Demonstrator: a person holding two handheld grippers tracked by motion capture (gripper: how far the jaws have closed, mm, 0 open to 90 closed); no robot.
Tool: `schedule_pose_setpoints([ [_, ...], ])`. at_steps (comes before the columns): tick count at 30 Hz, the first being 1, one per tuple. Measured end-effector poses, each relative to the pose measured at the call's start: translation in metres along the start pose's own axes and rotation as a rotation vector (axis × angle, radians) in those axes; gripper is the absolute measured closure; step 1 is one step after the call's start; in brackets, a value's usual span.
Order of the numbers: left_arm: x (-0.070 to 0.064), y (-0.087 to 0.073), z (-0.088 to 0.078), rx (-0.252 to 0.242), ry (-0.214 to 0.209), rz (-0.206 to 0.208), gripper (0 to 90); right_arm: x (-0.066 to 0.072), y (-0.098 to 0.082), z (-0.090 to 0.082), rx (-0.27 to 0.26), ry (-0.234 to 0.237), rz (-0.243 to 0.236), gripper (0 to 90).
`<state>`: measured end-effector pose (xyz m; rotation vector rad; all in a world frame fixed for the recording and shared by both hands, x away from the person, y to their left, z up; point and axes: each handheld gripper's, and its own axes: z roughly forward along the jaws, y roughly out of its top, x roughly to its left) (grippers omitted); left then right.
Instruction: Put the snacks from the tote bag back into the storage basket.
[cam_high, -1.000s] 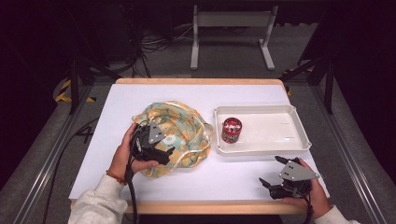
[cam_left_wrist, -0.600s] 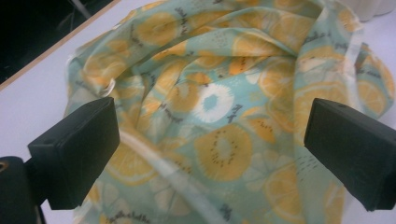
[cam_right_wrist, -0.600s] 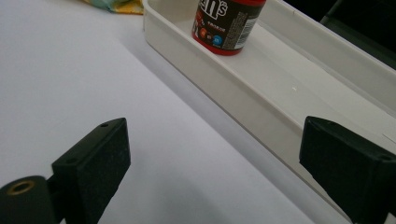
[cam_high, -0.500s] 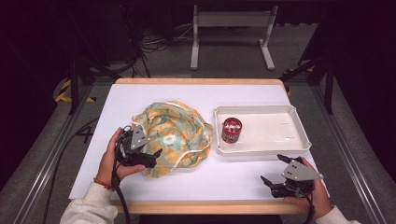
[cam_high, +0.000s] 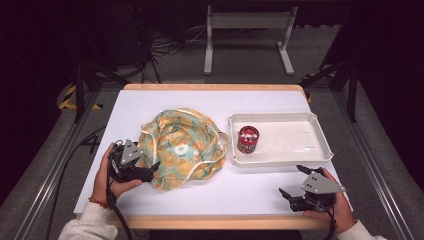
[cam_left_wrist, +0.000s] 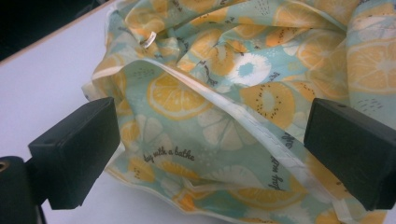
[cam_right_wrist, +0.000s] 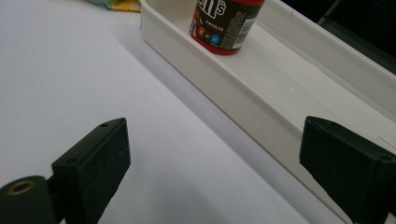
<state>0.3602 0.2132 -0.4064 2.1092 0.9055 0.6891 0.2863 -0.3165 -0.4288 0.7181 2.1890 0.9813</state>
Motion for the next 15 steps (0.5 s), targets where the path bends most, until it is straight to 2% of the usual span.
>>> schedule_pose_setpoints([
  [2,0.001,-0.002,0.000,-0.003,0.005,-0.009,4.1,0.000,0.000,0.000,0.000,0.001,0.003,9.5],
  [3,0.005,-0.007,0.000,-0.007,-0.006,-0.031,4.1,0.000,0.000,0.000,0.001,0.000,0.003,9.5],
  [15,0.018,-0.029,-0.002,-0.006,-0.005,-0.069,4.1,-0.001,-0.001,0.001,0.000,0.005,0.005,9.4],
])
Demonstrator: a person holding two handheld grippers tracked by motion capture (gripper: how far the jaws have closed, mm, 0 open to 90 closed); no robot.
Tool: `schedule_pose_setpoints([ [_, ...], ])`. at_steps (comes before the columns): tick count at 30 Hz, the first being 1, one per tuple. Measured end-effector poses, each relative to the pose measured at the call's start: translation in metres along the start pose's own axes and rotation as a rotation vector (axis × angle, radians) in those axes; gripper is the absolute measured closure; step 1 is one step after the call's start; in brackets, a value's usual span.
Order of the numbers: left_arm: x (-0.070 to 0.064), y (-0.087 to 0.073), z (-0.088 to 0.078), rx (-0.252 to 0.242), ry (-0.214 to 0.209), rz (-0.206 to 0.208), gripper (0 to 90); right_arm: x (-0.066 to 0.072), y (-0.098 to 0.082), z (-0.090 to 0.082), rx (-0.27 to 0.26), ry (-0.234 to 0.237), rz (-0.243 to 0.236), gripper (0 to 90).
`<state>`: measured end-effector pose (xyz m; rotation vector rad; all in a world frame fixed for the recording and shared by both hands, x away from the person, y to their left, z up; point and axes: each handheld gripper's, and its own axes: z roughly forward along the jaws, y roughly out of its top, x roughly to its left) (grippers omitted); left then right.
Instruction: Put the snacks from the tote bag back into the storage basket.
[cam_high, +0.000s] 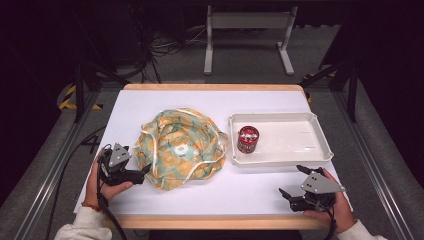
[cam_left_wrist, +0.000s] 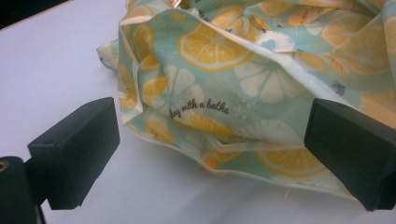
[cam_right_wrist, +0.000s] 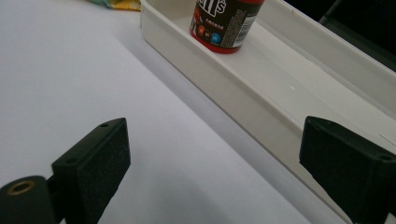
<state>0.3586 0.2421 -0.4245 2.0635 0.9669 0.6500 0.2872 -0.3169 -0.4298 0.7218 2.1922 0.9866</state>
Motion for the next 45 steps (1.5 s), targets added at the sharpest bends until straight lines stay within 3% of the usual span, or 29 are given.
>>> schedule_pose_setpoints([
  [4,0.002,-0.005,0.000,-0.009,-0.016,-0.007,4.1,0.000,0.000,0.000,0.001,0.001,-0.003,9.4],
  [8,0.007,-0.014,-0.001,-0.019,0.000,-0.027,4.2,0.000,0.000,0.000,0.004,0.001,-0.008,9.5],
  [14,0.009,-0.021,-0.001,-0.008,0.016,-0.023,4.0,0.000,0.000,0.001,0.005,0.003,-0.011,9.5],
  [22,0.016,-0.033,-0.006,-0.043,0.044,-0.099,2.9,0.000,0.000,0.001,0.006,0.007,-0.015,9.5],
  [28,0.018,-0.041,-0.010,-0.057,0.032,-0.146,2.5,0.000,0.000,0.003,0.004,0.009,-0.017,9.4],
  [45,0.012,-0.043,-0.012,-0.051,0.018,-0.128,2.6,-0.001,0.002,0.007,-0.001,0.018,-0.025,9.5],
])
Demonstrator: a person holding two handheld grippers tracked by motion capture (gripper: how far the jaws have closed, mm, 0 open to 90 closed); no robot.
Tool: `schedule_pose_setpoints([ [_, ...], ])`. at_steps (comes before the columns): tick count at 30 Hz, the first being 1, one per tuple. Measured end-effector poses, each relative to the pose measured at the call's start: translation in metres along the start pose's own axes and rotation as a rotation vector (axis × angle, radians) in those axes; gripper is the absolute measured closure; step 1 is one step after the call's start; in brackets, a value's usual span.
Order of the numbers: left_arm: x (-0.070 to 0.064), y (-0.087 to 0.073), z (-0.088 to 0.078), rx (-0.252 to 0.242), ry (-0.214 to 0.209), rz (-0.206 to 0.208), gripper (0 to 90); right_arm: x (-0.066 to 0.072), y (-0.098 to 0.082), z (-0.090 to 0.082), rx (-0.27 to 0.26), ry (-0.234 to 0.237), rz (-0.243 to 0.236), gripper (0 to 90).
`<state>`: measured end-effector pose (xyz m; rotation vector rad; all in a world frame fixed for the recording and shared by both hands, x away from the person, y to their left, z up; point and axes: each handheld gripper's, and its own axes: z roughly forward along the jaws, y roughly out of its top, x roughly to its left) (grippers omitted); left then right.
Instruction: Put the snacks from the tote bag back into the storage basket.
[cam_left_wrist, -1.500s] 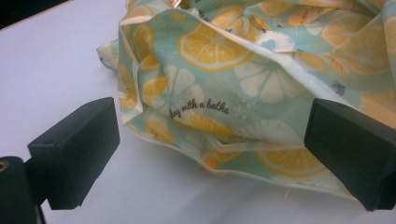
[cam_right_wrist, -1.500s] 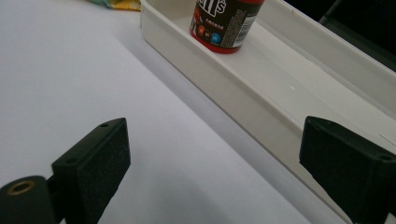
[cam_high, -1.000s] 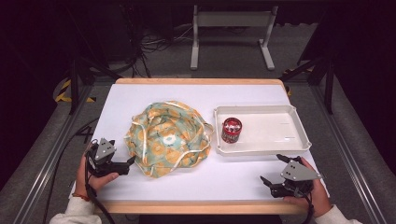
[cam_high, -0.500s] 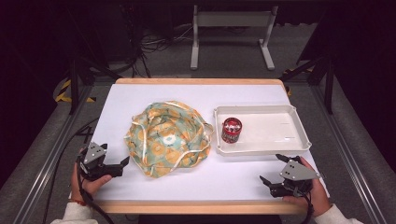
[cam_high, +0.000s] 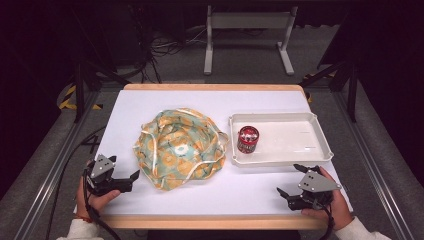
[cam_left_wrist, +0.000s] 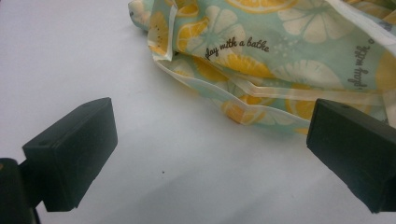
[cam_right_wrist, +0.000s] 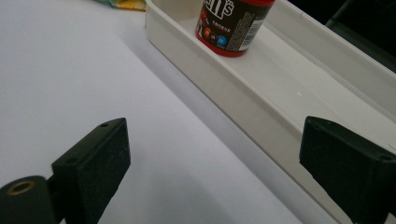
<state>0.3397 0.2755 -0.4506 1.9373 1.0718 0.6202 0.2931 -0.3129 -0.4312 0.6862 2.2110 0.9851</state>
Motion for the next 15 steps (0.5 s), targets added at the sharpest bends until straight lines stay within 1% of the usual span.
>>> schedule_pose_setpoints([
  [3,-0.0005,0.0005,0.0003,-0.004,0.001,-0.004,2.7,-0.0001,-0.0002,-0.0002,-0.001,0.000,0.000,9.4],
  [6,-0.0009,0.0010,0.0011,0.003,0.000,0.006,2.7,-0.0001,-0.0006,-0.0006,0.000,-0.001,0.002,9.4],
  [8,-0.0014,0.0012,0.0017,0.003,-0.002,0.001,2.7,-0.0004,-0.0009,-0.0009,0.000,-0.003,0.002,9.4],
  [15,-0.0016,0.0012,0.0033,0.013,-0.003,0.001,3.7,-0.0010,-0.0014,-0.0009,-0.001,-0.001,0.005,9.4],
])
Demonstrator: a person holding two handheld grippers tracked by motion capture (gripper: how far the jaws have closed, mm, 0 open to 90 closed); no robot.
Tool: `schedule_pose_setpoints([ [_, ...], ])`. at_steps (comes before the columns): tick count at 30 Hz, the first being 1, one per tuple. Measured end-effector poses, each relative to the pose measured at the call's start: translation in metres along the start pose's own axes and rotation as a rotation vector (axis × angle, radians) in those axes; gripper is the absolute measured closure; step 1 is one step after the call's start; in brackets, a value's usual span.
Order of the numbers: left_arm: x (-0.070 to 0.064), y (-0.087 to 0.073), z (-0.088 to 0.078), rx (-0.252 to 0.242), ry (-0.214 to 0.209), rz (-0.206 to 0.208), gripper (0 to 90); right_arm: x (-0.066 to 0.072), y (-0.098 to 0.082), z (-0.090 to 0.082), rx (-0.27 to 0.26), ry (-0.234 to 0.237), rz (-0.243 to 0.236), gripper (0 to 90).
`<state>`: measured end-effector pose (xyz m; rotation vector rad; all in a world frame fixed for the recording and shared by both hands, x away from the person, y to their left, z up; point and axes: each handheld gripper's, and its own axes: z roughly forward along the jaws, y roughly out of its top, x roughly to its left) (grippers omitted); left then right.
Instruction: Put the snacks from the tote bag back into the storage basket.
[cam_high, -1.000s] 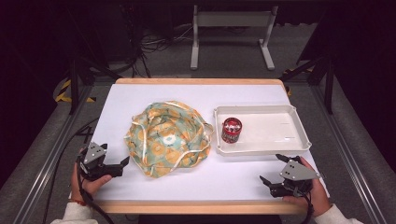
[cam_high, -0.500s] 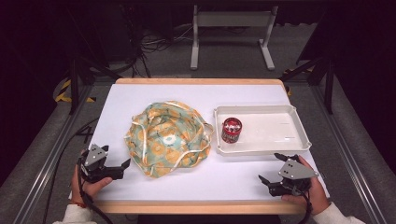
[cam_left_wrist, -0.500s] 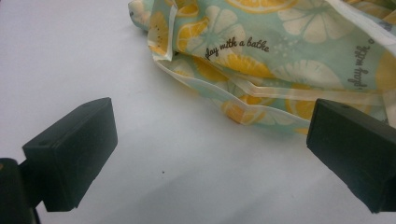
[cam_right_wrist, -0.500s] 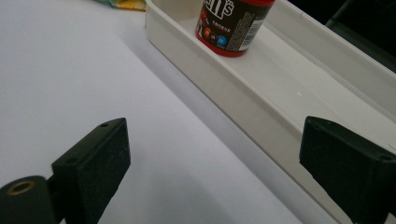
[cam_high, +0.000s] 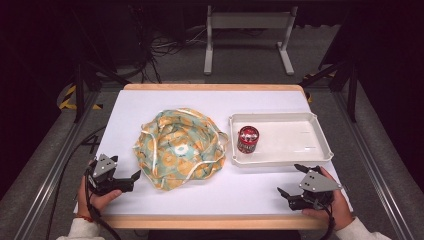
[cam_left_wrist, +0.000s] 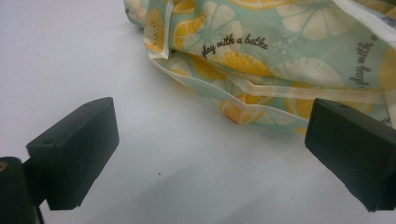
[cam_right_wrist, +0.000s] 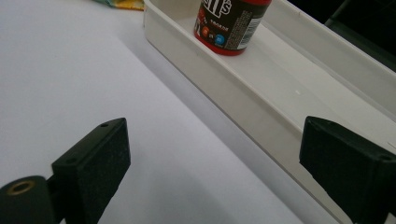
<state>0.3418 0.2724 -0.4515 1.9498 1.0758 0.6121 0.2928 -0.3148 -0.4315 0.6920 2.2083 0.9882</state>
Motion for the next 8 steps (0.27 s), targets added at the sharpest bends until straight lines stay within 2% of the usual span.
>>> schedule_pose_setpoints([
  [8,-0.0001,0.0004,0.0008,0.003,0.004,-0.013,3.9,-0.0018,-0.0003,0.0004,-0.004,0.003,0.006,9.4],
])
